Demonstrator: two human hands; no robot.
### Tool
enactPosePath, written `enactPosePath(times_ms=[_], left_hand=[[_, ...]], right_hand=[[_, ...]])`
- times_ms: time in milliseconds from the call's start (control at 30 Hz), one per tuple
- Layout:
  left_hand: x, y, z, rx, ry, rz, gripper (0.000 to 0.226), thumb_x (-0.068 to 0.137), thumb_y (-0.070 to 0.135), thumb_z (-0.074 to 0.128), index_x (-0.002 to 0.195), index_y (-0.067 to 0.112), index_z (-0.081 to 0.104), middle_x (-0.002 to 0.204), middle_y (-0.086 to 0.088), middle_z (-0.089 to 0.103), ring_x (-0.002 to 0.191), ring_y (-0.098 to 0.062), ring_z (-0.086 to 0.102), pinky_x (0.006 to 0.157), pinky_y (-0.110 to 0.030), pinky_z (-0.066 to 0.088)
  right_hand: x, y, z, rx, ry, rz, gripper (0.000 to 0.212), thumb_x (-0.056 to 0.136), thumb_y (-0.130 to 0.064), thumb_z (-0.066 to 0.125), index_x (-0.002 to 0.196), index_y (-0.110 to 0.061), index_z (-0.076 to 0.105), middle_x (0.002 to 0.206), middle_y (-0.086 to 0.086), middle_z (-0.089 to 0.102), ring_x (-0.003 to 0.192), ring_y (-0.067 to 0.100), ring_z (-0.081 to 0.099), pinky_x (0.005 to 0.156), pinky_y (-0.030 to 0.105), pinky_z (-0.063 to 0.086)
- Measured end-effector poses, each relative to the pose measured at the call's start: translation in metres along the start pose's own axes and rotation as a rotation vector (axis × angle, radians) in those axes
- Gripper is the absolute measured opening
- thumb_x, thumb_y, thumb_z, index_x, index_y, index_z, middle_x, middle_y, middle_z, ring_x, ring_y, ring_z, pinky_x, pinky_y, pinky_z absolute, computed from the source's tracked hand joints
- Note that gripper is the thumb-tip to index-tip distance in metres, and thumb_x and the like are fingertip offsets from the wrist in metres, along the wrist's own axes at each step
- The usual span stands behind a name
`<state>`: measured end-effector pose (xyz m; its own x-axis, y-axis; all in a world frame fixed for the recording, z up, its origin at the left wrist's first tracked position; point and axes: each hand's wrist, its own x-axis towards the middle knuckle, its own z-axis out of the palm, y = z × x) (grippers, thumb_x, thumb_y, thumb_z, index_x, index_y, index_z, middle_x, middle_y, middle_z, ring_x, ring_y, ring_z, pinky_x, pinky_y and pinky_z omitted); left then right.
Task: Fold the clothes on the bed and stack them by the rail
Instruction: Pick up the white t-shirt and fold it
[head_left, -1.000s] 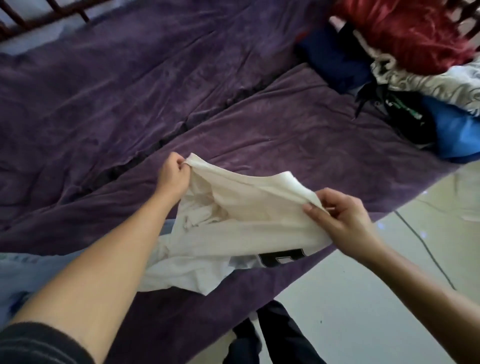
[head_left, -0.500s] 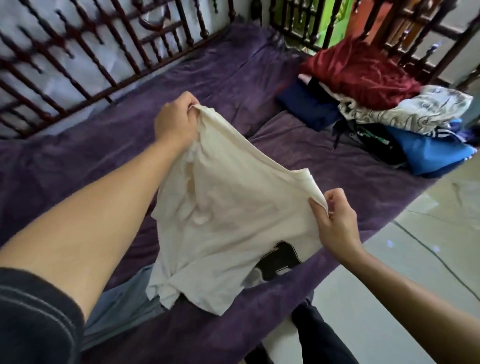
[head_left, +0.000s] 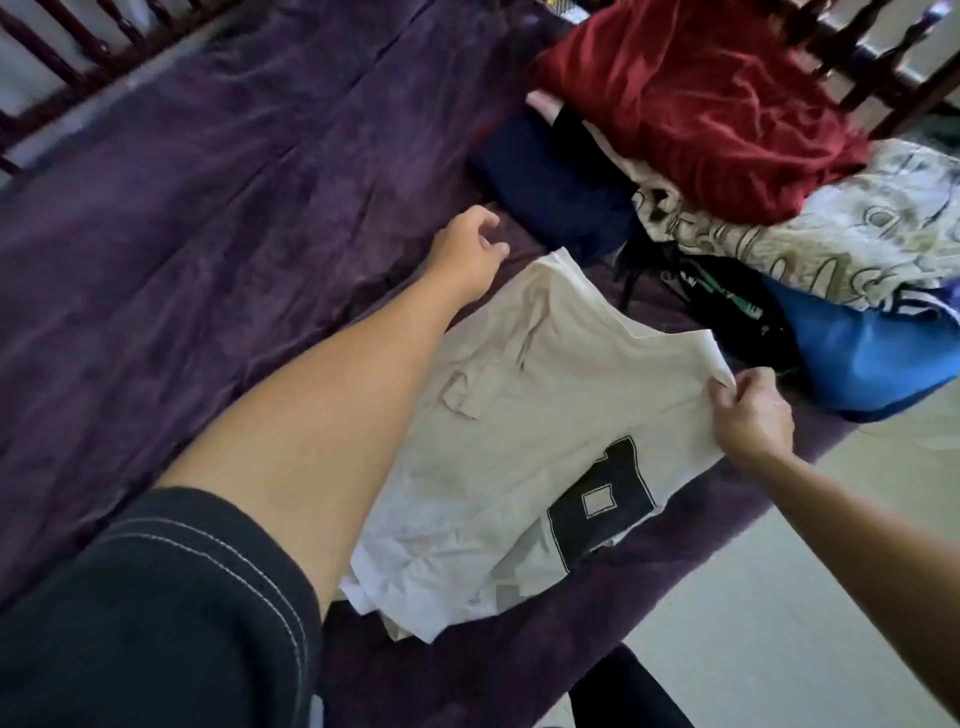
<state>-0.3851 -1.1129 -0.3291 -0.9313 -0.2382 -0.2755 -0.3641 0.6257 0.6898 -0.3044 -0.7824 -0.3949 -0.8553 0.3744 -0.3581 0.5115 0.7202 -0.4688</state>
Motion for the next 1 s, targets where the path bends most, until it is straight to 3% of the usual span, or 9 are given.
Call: enactPosePath(times_ms=[100, 267, 367, 433, 533, 667, 733, 900, 1000], left_hand=[[0.000, -0.059, -0.008, 0.049, 0.010, -0.137, 0.030, 0.088, 0.021, 0.064, 0.117, 0.015, 0.060, 0.097, -0.004, 0.062, 0.098, -0.024, 0.060, 0.089, -0.030, 0.046], [-0.085, -0.189, -0.028, 0.318, 0.019, -0.467, 0.015, 0.084, 0.019, 0.067, 0.099, 0.017, 0.068, 0.104, -0.009, 0.066, 0.099, -0.031, 0.061, 0.084, -0.037, 0.050], [-0.153, -0.251, -0.012, 0.533, -0.127, -0.579, 0.034, 0.080, 0.034, 0.071, 0.111, 0.021, 0.064, 0.113, -0.008, 0.055, 0.105, -0.031, 0.054, 0.086, -0.040, 0.047], [-0.187, -0.282, 0.004, 0.622, -0.209, -0.630, 0.049, 0.079, 0.044, 0.070, 0.122, 0.026, 0.056, 0.120, -0.005, 0.049, 0.110, -0.027, 0.048, 0.088, -0.040, 0.043], [-0.212, -0.306, 0.018, 0.695, -0.148, -0.621, 0.027, 0.088, 0.035, 0.061, 0.113, 0.024, 0.064, 0.115, -0.004, 0.053, 0.104, -0.025, 0.052, 0.083, -0.039, 0.044], [-0.210, -0.315, -0.002, 0.491, 0.259, -0.604, 0.011, 0.090, 0.009, 0.052, 0.084, 0.006, 0.061, 0.090, -0.014, 0.059, 0.084, -0.036, 0.056, 0.063, -0.042, 0.041], [-0.198, -0.326, -0.030, 0.365, 0.405, -0.540, 0.011, 0.089, 0.013, 0.052, 0.081, 0.008, 0.057, 0.082, -0.010, 0.056, 0.079, -0.036, 0.056, 0.058, -0.039, 0.038], [-0.181, -0.334, -0.031, 0.450, 0.080, -0.368, 0.041, 0.079, 0.065, 0.058, 0.098, 0.028, 0.059, 0.094, 0.006, 0.056, 0.088, -0.020, 0.056, 0.067, -0.035, 0.045], [-0.189, -0.338, 0.010, 0.590, 0.020, -0.432, 0.036, 0.086, 0.046, 0.059, 0.111, 0.020, 0.063, 0.106, -0.002, 0.056, 0.096, -0.024, 0.053, 0.075, -0.039, 0.044]], right_hand=[[0.025, -0.011, 0.016, -0.357, -0.015, -0.194, 0.033, 0.089, -0.031, 0.056, 0.118, -0.020, 0.043, 0.116, 0.016, 0.053, 0.105, 0.038, 0.051, 0.077, 0.044, 0.042], [0.007, -0.085, 0.101, -0.465, -0.284, -0.871, 0.034, 0.087, -0.016, 0.059, 0.121, -0.018, 0.060, 0.126, 0.007, 0.057, 0.120, 0.030, 0.045, 0.089, 0.042, 0.041], [0.001, -0.127, 0.163, -0.691, -0.415, -1.091, 0.057, 0.088, -0.022, 0.057, 0.141, -0.028, 0.038, 0.154, 0.007, 0.026, 0.143, 0.026, 0.019, 0.107, 0.045, 0.030], [0.013, -0.142, 0.191, -0.822, -0.424, -1.105, 0.050, 0.090, -0.030, 0.057, 0.138, -0.031, 0.045, 0.156, 0.005, 0.022, 0.144, 0.026, 0.014, 0.109, 0.046, 0.024], [0.029, -0.157, 0.194, -0.680, -0.254, -1.128, 0.026, 0.090, -0.036, 0.059, 0.108, -0.021, 0.072, 0.132, 0.002, 0.056, 0.123, 0.030, 0.045, 0.093, 0.044, 0.037], [0.036, -0.212, 0.174, -0.397, -0.146, -1.005, 0.029, 0.093, -0.039, 0.053, 0.099, -0.017, 0.070, 0.105, 0.011, 0.066, 0.098, 0.037, 0.057, 0.075, 0.039, 0.043], [0.044, -0.259, 0.180, -0.343, -0.074, -0.887, 0.029, 0.092, -0.040, 0.051, 0.103, -0.020, 0.068, 0.103, 0.014, 0.067, 0.096, 0.038, 0.059, 0.075, 0.038, 0.044], [0.067, -0.345, 0.216, -0.151, -0.047, -0.733, 0.027, 0.088, -0.029, 0.044, 0.096, -0.016, 0.066, 0.096, 0.007, 0.065, 0.089, 0.023, 0.059, 0.079, 0.033, 0.047], [0.071, -0.340, 0.232, -0.244, -0.164, -0.785, 0.038, 0.091, -0.030, 0.053, 0.127, -0.020, 0.055, 0.120, 0.004, 0.059, 0.110, 0.021, 0.054, 0.097, 0.029, 0.042]])
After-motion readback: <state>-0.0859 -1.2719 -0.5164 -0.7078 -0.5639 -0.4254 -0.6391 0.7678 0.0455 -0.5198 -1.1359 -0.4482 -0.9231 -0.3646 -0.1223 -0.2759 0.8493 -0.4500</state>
